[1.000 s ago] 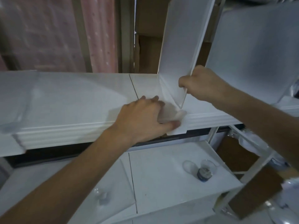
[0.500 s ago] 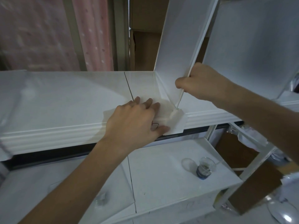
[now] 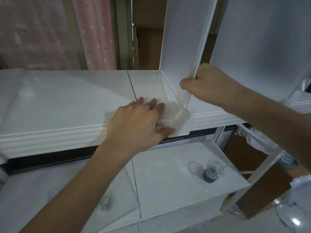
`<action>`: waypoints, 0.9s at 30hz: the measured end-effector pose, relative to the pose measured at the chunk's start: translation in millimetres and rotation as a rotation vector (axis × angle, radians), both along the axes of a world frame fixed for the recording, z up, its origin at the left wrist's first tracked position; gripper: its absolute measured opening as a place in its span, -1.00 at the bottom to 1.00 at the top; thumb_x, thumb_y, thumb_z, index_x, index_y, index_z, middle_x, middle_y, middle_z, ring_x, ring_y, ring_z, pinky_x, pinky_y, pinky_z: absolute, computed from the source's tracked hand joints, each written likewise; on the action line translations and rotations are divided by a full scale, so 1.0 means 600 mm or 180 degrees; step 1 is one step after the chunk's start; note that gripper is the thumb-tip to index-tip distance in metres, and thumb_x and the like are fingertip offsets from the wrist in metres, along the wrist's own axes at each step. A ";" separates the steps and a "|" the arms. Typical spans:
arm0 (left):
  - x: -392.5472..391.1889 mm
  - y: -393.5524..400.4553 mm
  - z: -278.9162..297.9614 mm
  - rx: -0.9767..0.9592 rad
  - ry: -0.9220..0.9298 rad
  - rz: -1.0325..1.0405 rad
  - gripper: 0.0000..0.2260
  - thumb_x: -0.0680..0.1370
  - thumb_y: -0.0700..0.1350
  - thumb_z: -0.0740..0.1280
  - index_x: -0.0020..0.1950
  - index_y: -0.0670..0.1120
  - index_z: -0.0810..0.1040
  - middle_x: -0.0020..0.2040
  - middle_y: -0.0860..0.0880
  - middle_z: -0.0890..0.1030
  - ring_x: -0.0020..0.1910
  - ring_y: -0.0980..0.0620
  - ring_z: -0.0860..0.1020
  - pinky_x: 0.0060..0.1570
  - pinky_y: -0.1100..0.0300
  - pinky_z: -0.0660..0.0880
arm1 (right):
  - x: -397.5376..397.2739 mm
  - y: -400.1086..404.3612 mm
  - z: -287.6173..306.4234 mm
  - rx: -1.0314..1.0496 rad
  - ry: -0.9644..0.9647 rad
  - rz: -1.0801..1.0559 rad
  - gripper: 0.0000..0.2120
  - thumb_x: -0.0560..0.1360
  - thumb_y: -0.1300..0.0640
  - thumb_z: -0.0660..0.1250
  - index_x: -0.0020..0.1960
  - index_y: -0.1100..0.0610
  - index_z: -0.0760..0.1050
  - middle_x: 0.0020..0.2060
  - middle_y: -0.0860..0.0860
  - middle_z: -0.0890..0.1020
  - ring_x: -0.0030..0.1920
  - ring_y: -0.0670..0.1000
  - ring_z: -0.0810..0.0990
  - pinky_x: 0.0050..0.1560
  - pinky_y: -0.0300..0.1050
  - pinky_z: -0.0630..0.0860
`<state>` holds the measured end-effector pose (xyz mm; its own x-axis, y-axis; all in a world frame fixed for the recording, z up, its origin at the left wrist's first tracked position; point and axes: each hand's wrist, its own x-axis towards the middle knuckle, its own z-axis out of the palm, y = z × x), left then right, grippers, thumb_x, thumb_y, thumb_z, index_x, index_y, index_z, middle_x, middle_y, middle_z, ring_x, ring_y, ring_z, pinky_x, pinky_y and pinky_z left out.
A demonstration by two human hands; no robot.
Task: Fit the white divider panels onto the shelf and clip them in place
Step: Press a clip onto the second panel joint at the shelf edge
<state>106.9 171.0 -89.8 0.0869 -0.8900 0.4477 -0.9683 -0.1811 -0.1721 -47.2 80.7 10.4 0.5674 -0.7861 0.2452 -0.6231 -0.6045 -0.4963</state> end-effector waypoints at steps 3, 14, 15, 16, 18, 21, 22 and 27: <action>-0.001 0.000 0.000 -0.0056 -0.0024 0.0001 -0.41 0.53 0.45 0.10 0.31 0.06 0.48 0.21 0.07 0.57 0.15 -0.08 0.56 -0.22 0.02 0.43 | 0.000 -0.003 -0.020 0.0027 -0.0001 0.0029 -0.64 0.57 0.18 0.26 -0.37 0.15 0.27 -0.48 0.02 0.30 -0.54 -0.04 0.27 -0.50 -0.21 0.24; -0.007 0.006 0.004 -0.0102 0.0050 0.0030 -0.43 0.53 0.44 0.15 0.30 0.05 0.51 0.11 0.05 0.55 0.09 -0.10 0.57 -0.23 0.04 0.40 | 0.016 0.000 -0.041 -0.0142 -0.0108 -0.0052 -0.61 0.65 0.15 0.19 -0.34 0.12 0.24 -0.42 0.07 0.32 -0.44 0.02 0.37 -0.35 -0.14 0.32; -0.008 0.008 0.005 -0.0100 0.0067 0.0030 -0.43 0.54 0.44 0.16 0.30 0.05 0.50 0.10 0.05 0.54 0.08 -0.09 0.57 -0.22 0.04 0.39 | 0.016 -0.001 -0.041 -0.0112 -0.0159 -0.0072 -0.61 0.65 0.15 0.19 -0.34 0.12 0.23 -0.43 0.06 0.31 -0.45 0.01 0.35 -0.39 -0.15 0.30; -0.009 0.009 0.006 -0.0105 0.0081 0.0027 -0.43 0.54 0.44 0.16 0.30 0.05 0.50 0.09 0.05 0.54 0.08 -0.09 0.57 -0.22 0.04 0.38 | 0.015 0.000 -0.041 -0.0072 -0.0207 -0.0097 -0.60 0.65 0.16 0.19 -0.35 0.12 0.21 -0.43 0.06 0.30 -0.47 0.00 0.33 -0.43 -0.20 0.28; -0.011 0.010 0.007 -0.0127 0.0086 0.0015 -0.44 0.54 0.43 0.18 0.29 0.04 0.51 0.08 0.04 0.55 0.07 -0.09 0.57 -0.22 0.05 0.37 | 0.013 -0.003 -0.044 0.0012 -0.0316 -0.0169 -0.62 0.64 0.15 0.19 -0.34 0.13 0.23 -0.43 0.04 0.32 -0.48 -0.02 0.35 -0.52 -0.30 0.29; -0.013 0.012 0.008 -0.0241 0.0092 -0.0041 -0.45 0.52 0.42 0.22 0.27 0.04 0.54 0.07 0.02 0.58 0.04 -0.09 0.59 -0.23 0.05 0.40 | 0.019 -0.004 -0.060 0.0124 -0.0208 -0.0230 -0.73 0.64 0.07 0.19 -0.15 0.22 0.44 -0.24 0.13 0.53 -0.24 0.14 0.61 -0.21 -0.03 0.61; -0.013 0.014 0.007 -0.0274 0.0094 -0.0054 -0.45 0.52 0.42 0.22 0.26 0.04 0.54 0.08 0.03 0.59 0.04 -0.08 0.59 -0.22 0.05 0.42 | 0.022 -0.005 -0.068 0.0089 -0.0151 -0.0279 -0.73 0.63 0.05 0.18 -0.10 0.24 0.46 -0.16 0.18 0.57 -0.15 0.23 0.63 -0.08 0.12 0.63; -0.006 0.011 0.009 -0.0201 0.0234 -0.0044 -0.45 0.50 0.45 0.20 0.27 0.09 0.52 0.09 0.08 0.57 0.06 -0.04 0.57 -0.20 0.07 0.33 | 0.028 -0.009 -0.076 0.0003 -0.0124 -0.0386 -0.73 0.59 0.01 0.19 -0.15 0.19 0.43 -0.10 0.21 0.57 -0.09 0.28 0.61 -0.01 0.19 0.60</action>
